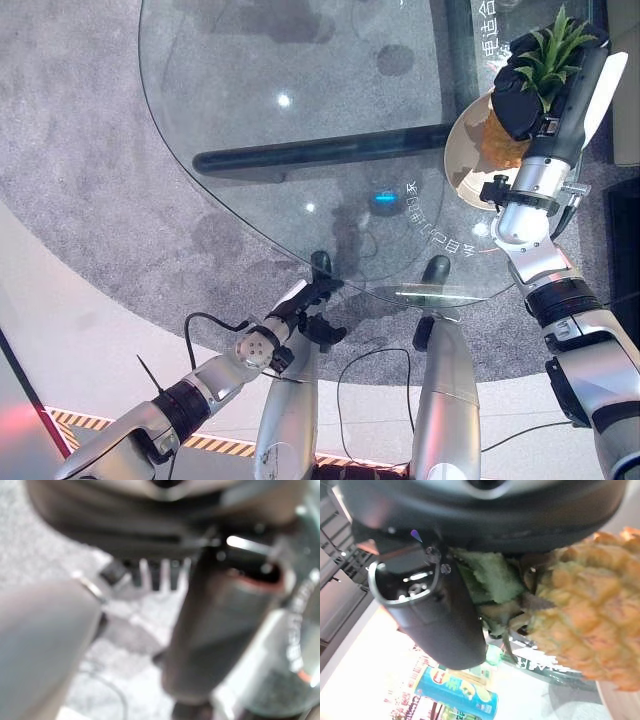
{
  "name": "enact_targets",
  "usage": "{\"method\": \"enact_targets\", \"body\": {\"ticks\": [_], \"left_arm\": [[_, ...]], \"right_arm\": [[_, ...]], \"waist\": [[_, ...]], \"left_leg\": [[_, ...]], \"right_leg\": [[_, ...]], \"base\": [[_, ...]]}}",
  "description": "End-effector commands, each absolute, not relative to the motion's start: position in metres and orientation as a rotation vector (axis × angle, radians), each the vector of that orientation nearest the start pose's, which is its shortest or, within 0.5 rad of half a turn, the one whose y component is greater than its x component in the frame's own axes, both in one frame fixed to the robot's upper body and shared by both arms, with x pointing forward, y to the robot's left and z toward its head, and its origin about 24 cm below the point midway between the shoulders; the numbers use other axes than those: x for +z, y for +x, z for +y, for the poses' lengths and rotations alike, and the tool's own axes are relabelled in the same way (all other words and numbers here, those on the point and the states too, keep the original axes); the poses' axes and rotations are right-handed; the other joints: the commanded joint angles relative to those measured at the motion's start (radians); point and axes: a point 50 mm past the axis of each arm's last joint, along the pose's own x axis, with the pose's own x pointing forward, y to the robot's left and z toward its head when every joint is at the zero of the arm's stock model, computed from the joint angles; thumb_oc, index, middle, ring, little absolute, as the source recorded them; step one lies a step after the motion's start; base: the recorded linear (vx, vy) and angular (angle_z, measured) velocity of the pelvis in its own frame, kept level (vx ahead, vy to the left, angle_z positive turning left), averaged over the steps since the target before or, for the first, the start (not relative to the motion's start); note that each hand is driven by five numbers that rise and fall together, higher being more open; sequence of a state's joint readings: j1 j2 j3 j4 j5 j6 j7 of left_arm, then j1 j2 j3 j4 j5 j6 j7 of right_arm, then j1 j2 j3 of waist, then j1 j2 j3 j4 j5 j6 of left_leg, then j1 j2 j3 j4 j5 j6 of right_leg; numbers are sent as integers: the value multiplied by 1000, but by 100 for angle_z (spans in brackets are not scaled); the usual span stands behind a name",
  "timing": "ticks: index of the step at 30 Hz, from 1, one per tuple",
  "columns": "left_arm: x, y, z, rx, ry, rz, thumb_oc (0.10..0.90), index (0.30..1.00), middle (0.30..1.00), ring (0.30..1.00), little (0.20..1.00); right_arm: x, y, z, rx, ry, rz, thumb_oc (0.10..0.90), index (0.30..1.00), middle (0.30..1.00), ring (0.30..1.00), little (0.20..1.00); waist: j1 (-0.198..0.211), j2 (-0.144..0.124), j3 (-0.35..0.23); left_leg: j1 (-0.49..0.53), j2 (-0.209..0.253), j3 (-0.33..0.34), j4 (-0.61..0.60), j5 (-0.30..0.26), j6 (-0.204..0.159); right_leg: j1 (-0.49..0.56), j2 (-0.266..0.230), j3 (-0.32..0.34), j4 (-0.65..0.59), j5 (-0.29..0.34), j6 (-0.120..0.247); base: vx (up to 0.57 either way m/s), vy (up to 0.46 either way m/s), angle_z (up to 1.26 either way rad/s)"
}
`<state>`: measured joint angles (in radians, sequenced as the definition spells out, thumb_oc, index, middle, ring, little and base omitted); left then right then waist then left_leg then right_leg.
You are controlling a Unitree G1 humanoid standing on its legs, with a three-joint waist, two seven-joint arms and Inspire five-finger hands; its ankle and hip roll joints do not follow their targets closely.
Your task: Pick up the fruit to the plate
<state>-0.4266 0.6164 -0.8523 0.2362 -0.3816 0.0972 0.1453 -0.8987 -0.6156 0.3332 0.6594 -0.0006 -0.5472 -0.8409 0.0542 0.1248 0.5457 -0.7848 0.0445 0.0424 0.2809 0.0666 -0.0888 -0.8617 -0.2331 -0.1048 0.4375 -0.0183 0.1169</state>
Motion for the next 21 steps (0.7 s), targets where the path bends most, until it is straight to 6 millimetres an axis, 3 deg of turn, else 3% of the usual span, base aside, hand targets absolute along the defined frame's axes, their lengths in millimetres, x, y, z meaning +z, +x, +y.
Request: {"method": "enact_targets", "body": {"ticks": [1,21], "left_arm": [[15,252,95,-616,404,198,800,900,900,900,900],[18,254,86,-611,388,156,800,900,900,900,900]], "right_arm": [[310,332,-211,-513,-352,-1276,100,300,300,300,200],[272,354,-232,-556,-398,-1041,100,300,300,300,200]], "waist": [[-21,66,-26],[-21,94,-26]], "left_leg": [[-40,-143,71,104,-120,56],[-80,-144,77,94,-103,54]], "right_leg": [[7,112,-87,-67,10,-13],[-42,118,-73,-69,18,-18]], "base": [[0,0,0],[0,2,1]]}}
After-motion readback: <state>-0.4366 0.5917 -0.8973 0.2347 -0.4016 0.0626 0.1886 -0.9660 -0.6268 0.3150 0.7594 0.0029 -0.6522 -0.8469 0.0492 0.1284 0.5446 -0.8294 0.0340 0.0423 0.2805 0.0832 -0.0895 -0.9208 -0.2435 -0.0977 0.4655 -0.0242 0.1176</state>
